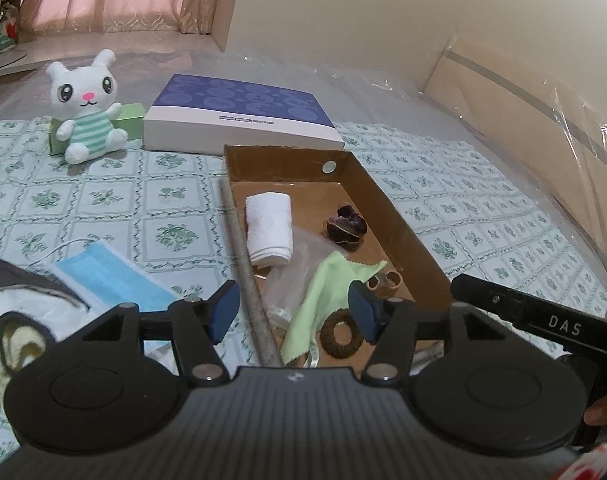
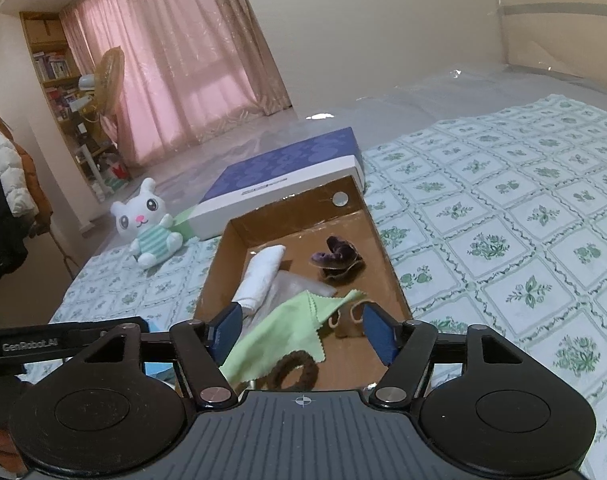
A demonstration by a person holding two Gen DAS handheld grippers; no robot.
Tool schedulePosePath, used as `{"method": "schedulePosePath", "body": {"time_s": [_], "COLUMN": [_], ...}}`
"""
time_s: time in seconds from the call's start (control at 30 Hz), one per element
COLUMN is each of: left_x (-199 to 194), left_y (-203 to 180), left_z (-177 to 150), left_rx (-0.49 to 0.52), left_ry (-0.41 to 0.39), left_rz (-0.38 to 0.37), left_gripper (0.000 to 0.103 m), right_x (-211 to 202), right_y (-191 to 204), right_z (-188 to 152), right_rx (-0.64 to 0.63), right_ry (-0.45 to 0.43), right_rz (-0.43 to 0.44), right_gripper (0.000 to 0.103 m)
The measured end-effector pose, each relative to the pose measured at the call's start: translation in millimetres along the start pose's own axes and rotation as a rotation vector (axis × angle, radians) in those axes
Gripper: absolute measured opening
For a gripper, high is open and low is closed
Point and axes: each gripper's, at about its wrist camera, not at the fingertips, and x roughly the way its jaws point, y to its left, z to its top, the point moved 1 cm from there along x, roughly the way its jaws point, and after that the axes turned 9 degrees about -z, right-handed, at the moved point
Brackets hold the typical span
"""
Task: Organize soft objects
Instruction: 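Move both open tools back over the remaining pile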
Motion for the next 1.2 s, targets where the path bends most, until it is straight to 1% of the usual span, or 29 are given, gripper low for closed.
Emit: {"method": "schedulePosePath", "body": {"time_s": [0.17, 0.33, 0.73, 1.0, 1.2], "left_x": [-28.3, -59.1, -134.1, -165.7, -182.0], "left_y": [7.3, 20.3, 54.3, 64.7, 77.6], "left_z": [-9.0, -18.9, -46.8, -58.9, -74.5], "left_rx": [0.0, -0.023, -0.059, -0.068, -0.083], "left_ry": [-0.015, -0.037, -0.093, -0.124, -0.119], "left_rz": [0.016, 0.037, 0.12, 0.154, 0.201], "left_gripper": [0.058, 0.058, 0.059, 0.059, 0.059], "right_x": [-11.7, -28.6, -62.8, -72.4, -70.7], "right_y": [7.7, 20.1, 48.9, 64.1, 80.3], "right_z": [-5.4, -13.2, -30.4, -47.3, -63.2], "right_rx": [0.004, 0.017, -0.003, -0.042, -0.079], "right_ry": [-0.006, -0.012, -0.009, 0.013, 0.055], "right_rz": [-0.006, -0.007, 0.004, 0.001, 0.025], "right_gripper": [0.07, 0.072, 0.073, 0.074, 0.074]}}
